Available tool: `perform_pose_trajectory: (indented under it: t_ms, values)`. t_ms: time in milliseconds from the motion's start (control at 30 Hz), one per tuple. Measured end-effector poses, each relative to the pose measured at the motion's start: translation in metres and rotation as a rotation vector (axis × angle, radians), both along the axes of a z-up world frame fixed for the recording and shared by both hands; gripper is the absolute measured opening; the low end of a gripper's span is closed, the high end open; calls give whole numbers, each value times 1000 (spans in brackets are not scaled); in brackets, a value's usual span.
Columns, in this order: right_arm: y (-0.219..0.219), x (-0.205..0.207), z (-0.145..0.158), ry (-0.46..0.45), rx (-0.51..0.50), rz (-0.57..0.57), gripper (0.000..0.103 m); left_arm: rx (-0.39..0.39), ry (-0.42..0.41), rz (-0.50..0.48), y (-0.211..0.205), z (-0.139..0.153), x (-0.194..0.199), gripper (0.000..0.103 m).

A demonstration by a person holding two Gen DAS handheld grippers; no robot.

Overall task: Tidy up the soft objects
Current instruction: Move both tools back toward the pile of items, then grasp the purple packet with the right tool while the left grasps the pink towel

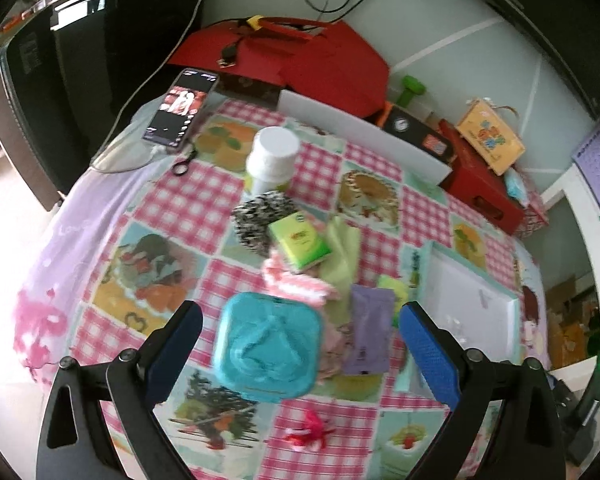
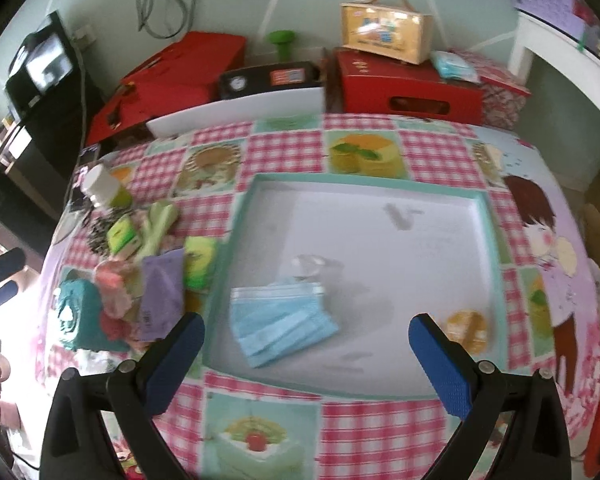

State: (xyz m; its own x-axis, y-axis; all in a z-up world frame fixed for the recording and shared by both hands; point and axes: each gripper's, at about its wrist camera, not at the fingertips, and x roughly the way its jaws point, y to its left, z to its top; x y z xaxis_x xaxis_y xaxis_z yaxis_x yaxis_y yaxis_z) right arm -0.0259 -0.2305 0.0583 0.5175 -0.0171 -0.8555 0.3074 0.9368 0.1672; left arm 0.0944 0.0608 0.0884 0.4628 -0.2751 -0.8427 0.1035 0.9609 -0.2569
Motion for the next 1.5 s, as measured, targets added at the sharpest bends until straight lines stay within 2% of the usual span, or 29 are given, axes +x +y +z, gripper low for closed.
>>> perform_pose_trajectory:
  t_ms: [367,533,633,800,933,1067,1167,1300,1500]
  values:
    - [62,43,-19,25,52,139,103,9,79,28,29,-29,32,99]
    - [85,60,-28,32,69,202,103,25,105,-9,22,-39,44,99]
    - [95,70,-34,39,84,229,102,37,167,-47,15,-48,55,99]
    - [108,85,-42,47,96,271,95,65,223,-78,2,-59,67,98]
    - [111,94,-50,63,114,281,88,55,271,-123,-10,-67,73,98]
    - [115,102,-58,72,134,297,83,97,317,-171,-25,-75,79,98]
    - [116,108,-64,87,143,306,78,100,353,-198,-34,-83,85,93]
    - [116,113,-73,107,156,299,74,142,397,-238,-47,-96,89,80]
    - [117,117,-79,109,162,301,74,184,450,-259,-61,-116,96,71]
